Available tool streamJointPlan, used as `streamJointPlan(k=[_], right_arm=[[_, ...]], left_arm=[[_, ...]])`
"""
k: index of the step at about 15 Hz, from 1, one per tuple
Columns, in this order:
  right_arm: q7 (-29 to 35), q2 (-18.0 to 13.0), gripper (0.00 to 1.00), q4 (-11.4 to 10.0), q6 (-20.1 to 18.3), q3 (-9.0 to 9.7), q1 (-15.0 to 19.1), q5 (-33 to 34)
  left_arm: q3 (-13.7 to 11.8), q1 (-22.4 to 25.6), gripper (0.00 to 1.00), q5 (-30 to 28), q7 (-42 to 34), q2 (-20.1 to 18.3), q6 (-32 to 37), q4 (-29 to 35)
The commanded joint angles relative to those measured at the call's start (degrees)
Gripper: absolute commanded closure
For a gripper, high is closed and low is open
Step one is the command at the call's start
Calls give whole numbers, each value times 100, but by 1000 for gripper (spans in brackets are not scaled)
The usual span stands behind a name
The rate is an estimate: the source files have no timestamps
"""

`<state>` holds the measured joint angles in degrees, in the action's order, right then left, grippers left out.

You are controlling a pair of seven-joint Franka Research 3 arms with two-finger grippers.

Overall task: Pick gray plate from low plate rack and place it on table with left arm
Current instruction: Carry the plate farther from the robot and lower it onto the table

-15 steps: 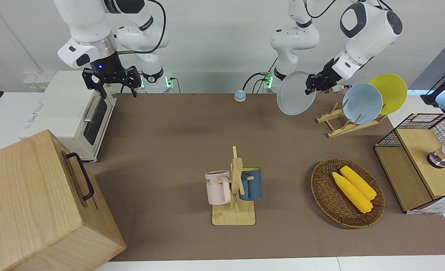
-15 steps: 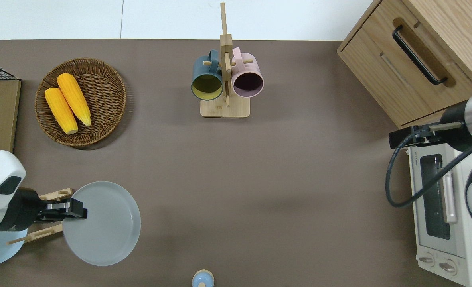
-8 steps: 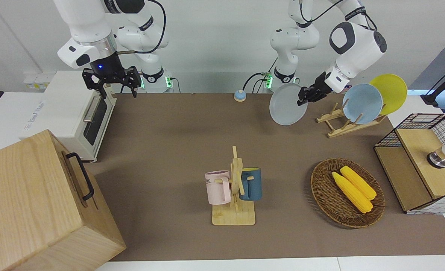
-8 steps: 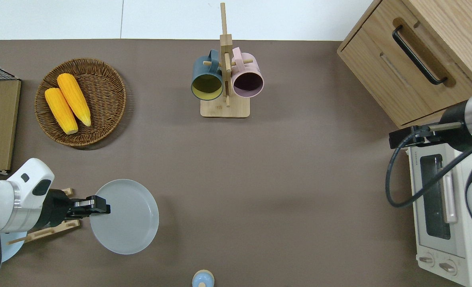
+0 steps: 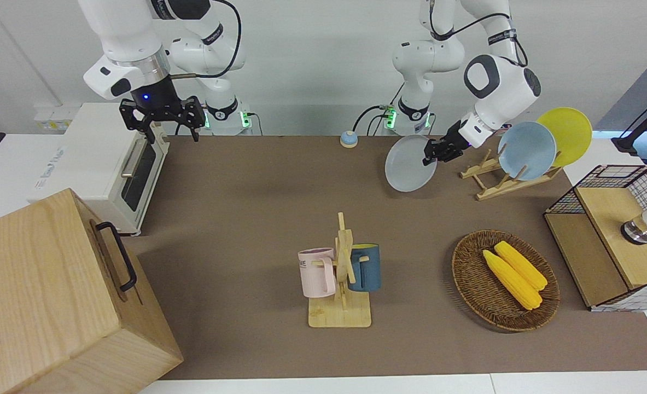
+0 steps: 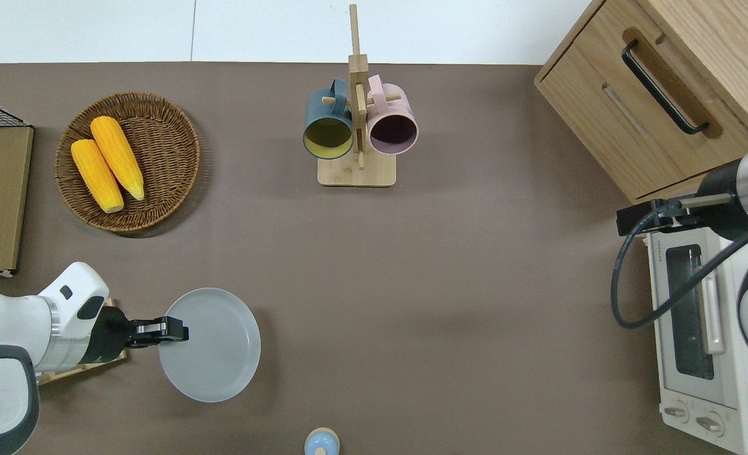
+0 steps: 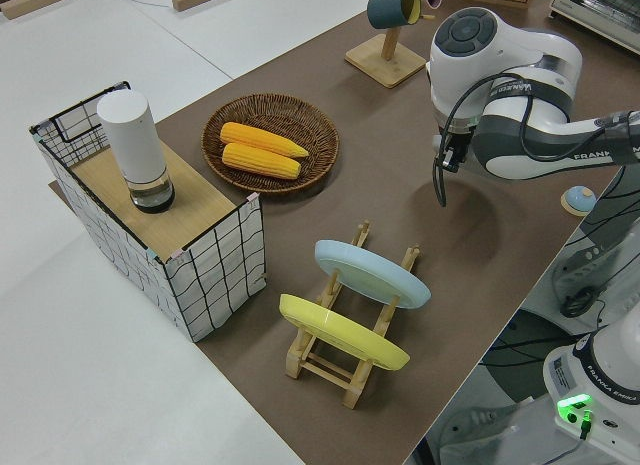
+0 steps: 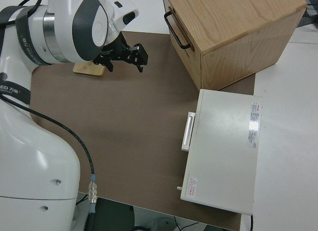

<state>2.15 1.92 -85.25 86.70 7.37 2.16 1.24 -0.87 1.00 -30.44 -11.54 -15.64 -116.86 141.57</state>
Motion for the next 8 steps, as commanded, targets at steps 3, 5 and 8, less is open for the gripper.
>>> streamJointPlan(k=[3, 5, 8], right_arm=[[75, 54, 17, 122, -92, 115, 127, 17], [75, 54, 17, 122, -92, 115, 127, 17], [75, 54, 17, 122, -92, 115, 127, 17]], left_arm=[[-115, 23, 1000, -251, -1006, 447, -680, 327], [-116, 85, 1000, -260, -1183, 606, -838, 345], [-107, 58, 1000, -252, -1184, 650, -962, 371]])
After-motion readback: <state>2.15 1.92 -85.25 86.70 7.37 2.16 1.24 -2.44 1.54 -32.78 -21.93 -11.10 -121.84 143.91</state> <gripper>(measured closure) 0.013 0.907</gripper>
